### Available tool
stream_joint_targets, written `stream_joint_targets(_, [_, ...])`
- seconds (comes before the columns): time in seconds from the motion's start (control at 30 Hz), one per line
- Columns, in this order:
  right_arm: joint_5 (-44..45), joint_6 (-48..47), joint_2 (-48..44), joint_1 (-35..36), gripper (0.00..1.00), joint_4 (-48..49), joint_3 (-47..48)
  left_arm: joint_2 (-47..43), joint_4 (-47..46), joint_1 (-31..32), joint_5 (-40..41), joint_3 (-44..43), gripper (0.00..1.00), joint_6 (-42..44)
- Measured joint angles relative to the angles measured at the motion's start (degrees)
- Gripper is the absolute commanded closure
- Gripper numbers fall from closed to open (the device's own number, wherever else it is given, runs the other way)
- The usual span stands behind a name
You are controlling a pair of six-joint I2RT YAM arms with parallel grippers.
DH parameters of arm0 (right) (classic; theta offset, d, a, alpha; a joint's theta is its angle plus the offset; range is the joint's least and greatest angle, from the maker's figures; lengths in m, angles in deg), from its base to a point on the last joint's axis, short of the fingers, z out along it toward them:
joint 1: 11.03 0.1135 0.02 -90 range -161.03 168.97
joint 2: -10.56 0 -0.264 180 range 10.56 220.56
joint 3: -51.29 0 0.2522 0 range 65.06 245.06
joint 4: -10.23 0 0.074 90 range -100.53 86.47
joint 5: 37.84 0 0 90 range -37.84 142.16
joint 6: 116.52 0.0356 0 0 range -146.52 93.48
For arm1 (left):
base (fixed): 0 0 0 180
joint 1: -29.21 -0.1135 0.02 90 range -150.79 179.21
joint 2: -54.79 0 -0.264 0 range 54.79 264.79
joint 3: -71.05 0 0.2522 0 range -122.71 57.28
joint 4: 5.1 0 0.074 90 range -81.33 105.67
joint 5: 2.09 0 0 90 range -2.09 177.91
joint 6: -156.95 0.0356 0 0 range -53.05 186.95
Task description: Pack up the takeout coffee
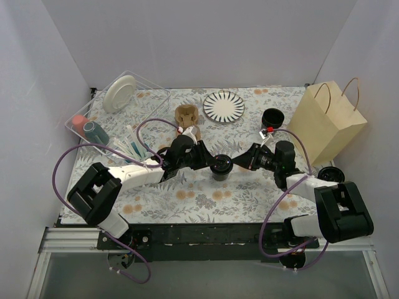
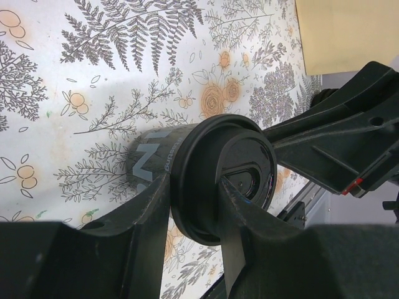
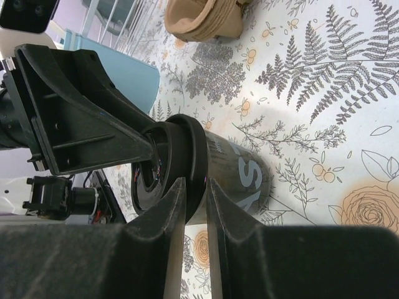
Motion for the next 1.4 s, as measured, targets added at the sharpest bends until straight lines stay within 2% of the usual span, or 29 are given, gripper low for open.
stream_joint_targets(0.3, [0.61, 1.11, 1.95, 0.02, 0.75, 8.37, -2.60, -0.63, -0.61, 0.37, 1.42, 0.74, 0.70, -1.27])
stream_joint_targets(0.4, [2.45, 0.09, -1.53, 0.63, 0.73, 3.67, -1.62, -1.01, 0.13, 0.63, 1.55, 0.22, 0.70, -1.25])
stream_joint_targets(0.6, [10.54, -6.67, -9.38, 4.42, 0.70, -15.17, 3.45, -1.22, 1.03, 0.90, 1.86, -0.11, 0.70, -0.85])
stream_joint_targets(0.83, [14.08, -10.03, -10.27, 6.51, 0.71, -22.43, 6.60, -0.57, 1.29, 1.01, 1.55, -0.66, 0.70, -0.72])
stream_joint_targets(0.97, [18.95, -10.99, -9.62, 9.44, 0.73, -26.43, 9.46, -0.61, 1.64, 0.74, 1.79, -0.63, 0.70, -1.01])
stream_joint_targets(1.07, [22.18, -11.34, -9.18, 11.32, 0.78, -28.48, 10.78, -0.61, 1.88, 0.59, 1.95, -0.59, 0.70, -1.55])
stream_joint_targets(1.2, [24.41, -10.93, -9.20, 12.37, 0.78, -28.65, 10.84, -0.61, 1.86, 0.59, 2.08, -0.52, 0.70, -2.14])
stream_joint_targets(1.4, [25.86, -8.37, -11.63, 12.57, 0.78, -21.05, 4.92, -0.72, 1.05, 0.81, 2.21, 0.15, 0.71, -2.99])
